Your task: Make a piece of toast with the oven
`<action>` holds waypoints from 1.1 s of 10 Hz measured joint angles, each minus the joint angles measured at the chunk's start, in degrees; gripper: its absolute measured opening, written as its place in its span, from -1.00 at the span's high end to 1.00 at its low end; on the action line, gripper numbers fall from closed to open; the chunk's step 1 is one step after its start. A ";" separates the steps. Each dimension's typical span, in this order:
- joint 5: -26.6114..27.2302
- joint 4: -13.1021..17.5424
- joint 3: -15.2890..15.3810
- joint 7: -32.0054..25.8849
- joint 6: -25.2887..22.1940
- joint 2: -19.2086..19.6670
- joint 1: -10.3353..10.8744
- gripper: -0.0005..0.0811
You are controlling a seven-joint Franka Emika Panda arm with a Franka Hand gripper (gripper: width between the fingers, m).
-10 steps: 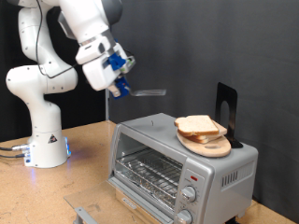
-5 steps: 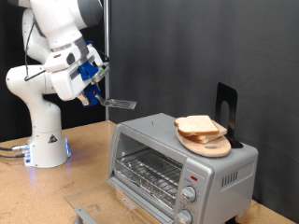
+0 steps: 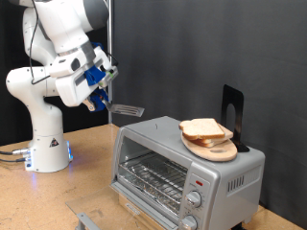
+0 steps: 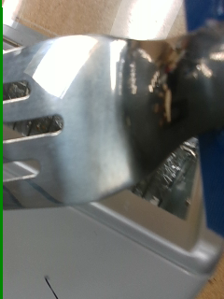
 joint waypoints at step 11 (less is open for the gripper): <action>-0.02 10.50 7.86 2.13 8.94 16.64 0.48 -0.20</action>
